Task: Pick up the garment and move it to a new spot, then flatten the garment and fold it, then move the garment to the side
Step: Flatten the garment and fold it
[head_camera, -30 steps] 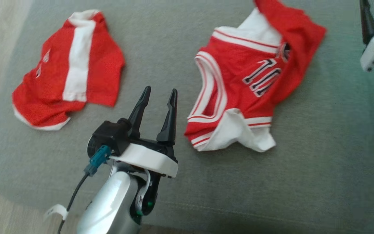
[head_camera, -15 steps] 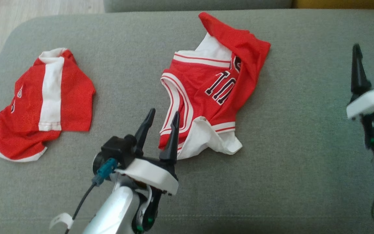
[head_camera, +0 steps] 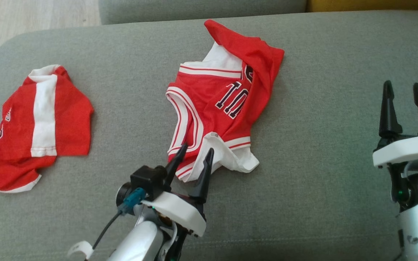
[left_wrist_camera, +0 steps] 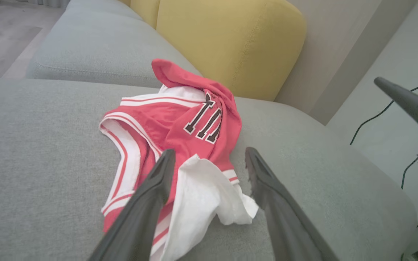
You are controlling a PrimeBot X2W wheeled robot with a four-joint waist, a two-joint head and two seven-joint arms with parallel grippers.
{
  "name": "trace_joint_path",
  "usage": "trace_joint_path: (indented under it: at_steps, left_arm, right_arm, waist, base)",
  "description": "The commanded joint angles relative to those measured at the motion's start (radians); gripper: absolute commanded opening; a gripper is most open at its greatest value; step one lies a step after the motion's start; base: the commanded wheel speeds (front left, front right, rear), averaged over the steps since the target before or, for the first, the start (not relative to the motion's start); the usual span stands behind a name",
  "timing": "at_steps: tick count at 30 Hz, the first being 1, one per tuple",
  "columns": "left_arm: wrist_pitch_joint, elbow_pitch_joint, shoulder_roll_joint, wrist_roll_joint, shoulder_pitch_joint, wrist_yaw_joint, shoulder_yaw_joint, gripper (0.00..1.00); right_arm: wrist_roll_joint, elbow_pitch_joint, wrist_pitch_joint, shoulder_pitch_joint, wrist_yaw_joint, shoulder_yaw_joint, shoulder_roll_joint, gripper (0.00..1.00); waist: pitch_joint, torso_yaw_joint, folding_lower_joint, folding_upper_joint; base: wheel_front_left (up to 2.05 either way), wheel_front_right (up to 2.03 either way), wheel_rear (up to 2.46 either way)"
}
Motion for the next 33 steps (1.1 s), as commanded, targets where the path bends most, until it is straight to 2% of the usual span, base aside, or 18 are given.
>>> trace_joint_path:
  at_steps: [1,9,12,20,29,31,32,33]
  left_arm:
    - [-0.006,-0.021,0.004,-0.001,-0.044,-0.009,0.023,1.0]
    - [-0.006,0.047,0.004,0.02,-0.1,-0.019,-0.015,1.0]
    - [-0.006,0.097,0.004,0.059,-0.144,-0.016,-0.029,1.0]
    - [-0.006,0.252,0.01,0.153,-0.273,-0.016,-0.054,1.0]
    - [-0.006,0.349,0.008,0.158,-0.326,-0.031,-0.056,1.0]
    - [-0.006,0.353,0.008,0.154,-0.328,-0.037,-0.056,0.16]
    - [-0.006,0.352,0.007,0.151,-0.328,-0.04,-0.055,0.0]
    - [-0.006,0.349,0.007,0.149,-0.329,-0.041,-0.054,0.0]
  right_arm:
    - [-0.011,-0.055,0.01,-0.005,0.007,0.013,0.003,1.0]
    - [-0.039,-0.153,0.067,0.037,0.007,-0.001,0.046,1.0]
    - [-0.043,-0.169,0.076,0.039,0.007,0.007,0.055,1.0]
    - [-0.044,-0.19,0.085,0.03,0.007,0.019,0.071,1.0]
    - [-0.045,-0.188,0.081,0.028,0.007,0.009,0.079,1.0]
    - [-0.045,-0.187,0.08,0.028,0.007,0.007,0.08,1.0]
    - [-0.045,-0.187,0.08,0.028,0.007,0.006,0.08,1.0]
    - [-0.046,-0.186,0.08,0.028,0.007,0.005,0.081,1.0]
  waist:
    - [0.003,-0.004,0.0,-0.0001]
    - [0.02,-0.026,0.0,-0.0001]
    - [0.03,-0.039,0.0,-0.0001]
    - [0.062,-0.076,0.0,-0.0001]
    - [0.073,-0.093,0.0,-0.0001]
    - [0.074,-0.093,0.0,-0.0001]
    - [0.075,-0.092,0.0,-0.0001]
    - [0.076,-0.091,0.0,-0.0001]
  base:
    - [0.0,0.0,0.0]
    - [0.0,0.0,0.0]
    - [0.0,0.0,0.0]
    - [0.0,0.0,0.0]
    - [0.0,0.0,0.0]
    - [0.0,0.0,0.0]
    - [0.0,0.0,0.0]
    - [0.0,0.0,0.0]
